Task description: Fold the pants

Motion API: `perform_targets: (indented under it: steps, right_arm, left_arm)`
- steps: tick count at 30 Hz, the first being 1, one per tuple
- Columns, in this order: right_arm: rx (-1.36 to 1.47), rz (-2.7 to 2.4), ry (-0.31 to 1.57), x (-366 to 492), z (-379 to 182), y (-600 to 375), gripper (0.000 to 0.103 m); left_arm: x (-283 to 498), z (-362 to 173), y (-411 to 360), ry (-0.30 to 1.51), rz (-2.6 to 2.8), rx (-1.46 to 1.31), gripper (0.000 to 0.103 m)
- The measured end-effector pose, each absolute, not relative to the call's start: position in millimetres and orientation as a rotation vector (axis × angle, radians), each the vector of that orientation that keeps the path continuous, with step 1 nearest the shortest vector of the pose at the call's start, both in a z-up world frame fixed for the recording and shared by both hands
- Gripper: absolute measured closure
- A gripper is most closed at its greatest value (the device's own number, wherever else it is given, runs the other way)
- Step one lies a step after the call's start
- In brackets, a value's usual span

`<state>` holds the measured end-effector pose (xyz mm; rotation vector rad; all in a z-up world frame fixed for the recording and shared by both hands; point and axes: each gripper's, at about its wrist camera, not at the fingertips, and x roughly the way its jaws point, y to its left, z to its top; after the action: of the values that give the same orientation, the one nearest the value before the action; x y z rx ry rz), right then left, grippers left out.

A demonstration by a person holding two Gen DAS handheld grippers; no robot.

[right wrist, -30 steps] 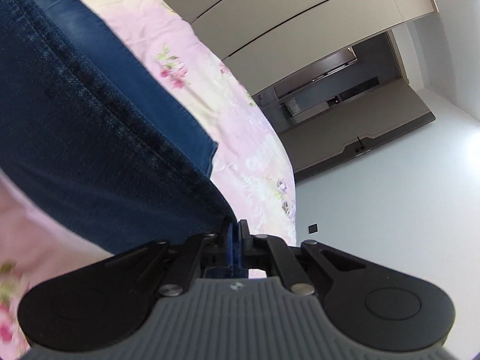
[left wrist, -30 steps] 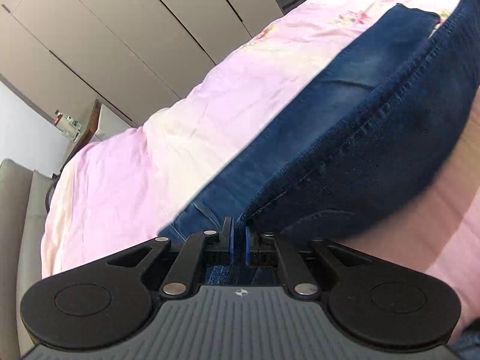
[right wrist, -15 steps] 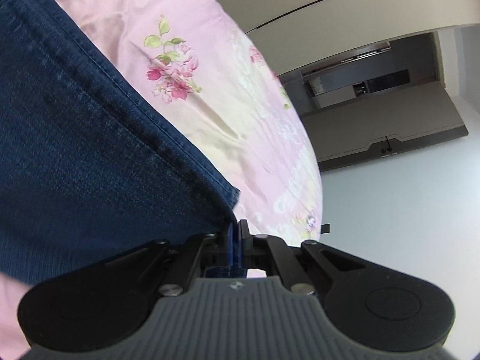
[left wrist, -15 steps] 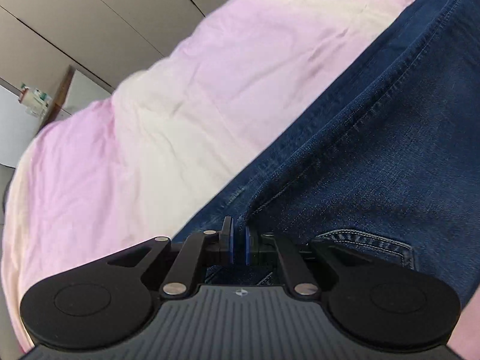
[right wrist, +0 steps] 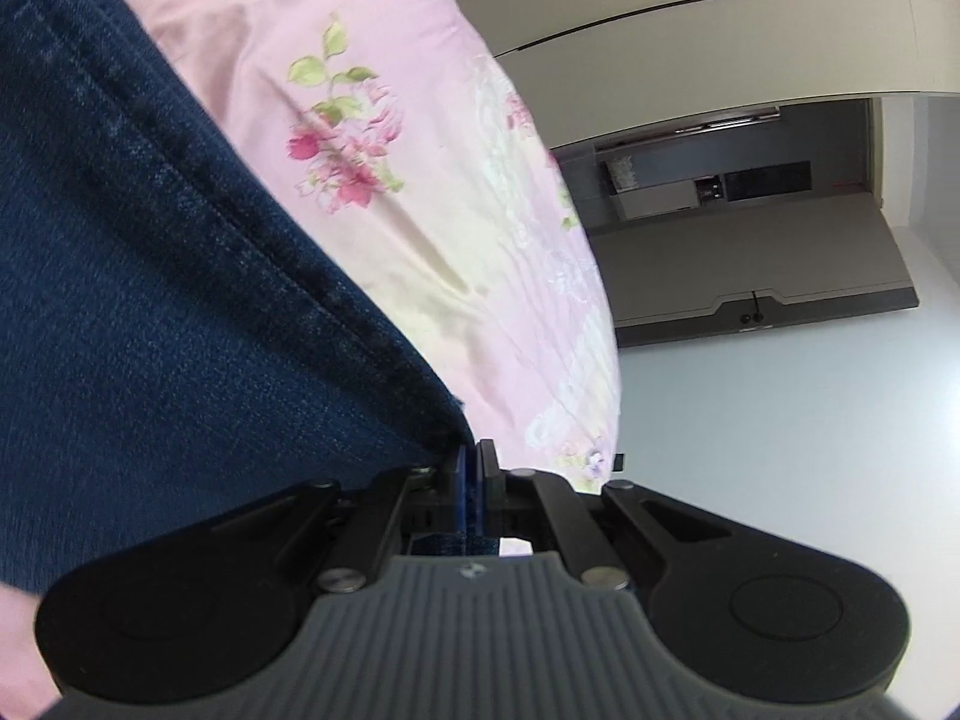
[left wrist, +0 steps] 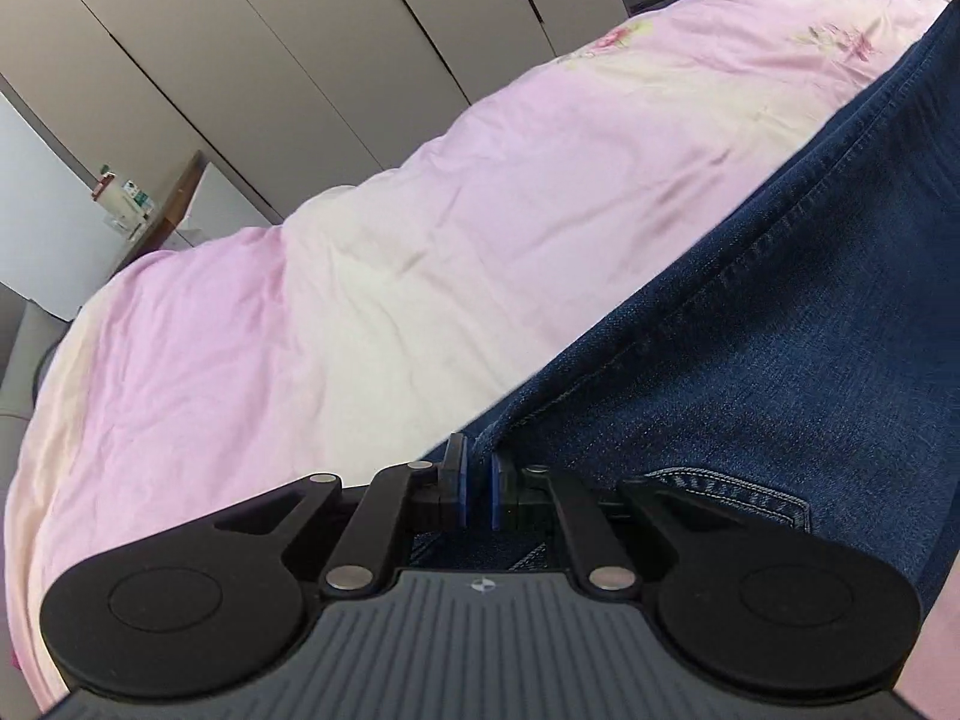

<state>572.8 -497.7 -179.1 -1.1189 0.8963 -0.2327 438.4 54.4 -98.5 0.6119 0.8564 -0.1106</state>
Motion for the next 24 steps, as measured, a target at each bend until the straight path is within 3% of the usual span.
perform_targets:
  steps: [4,13,16,18,19,20,22,24]
  right_arm:
    - [-1.078,-0.265,0.88,593,-167,-494,0.103]
    - [-1.167,-0.28,0.96,631,-226,-483,0.103]
    - [-1.165,-0.284,0.957,640,-236,-481,0.103]
    - [-1.149,-0.287,0.958,641,-237,-480,0.103]
    - [-1.133,-0.28,0.959,641,-236,-479,0.1]
    - [-1.12,-0.271,0.963,640,-235,-478,0.084]
    - [-1.12,-0.264,0.953,636,-234,-473,0.061]
    - [-1.117,-0.247,0.931,628,-228,-467,0.058]
  left_arm:
    - [471,-107,50,0.874,-0.106,0.618,0.095]
    - [514,-160,50,0.937,-0.138,0.647,0.093]
    - [519,-168,52,0.941,-0.129,0.679,0.078]
    - [518,-167,52,0.911,-0.097,0.687,0.06]
    - [519,-164,54,0.902,-0.076,0.679,0.042]
    - [520,-160,56,0.898,-0.072,0.662,0.028]
    - [518,-148,60,0.886,-0.068,0.628,0.025]
    - [512,-134,66,0.886,-0.065,0.618,0.026]
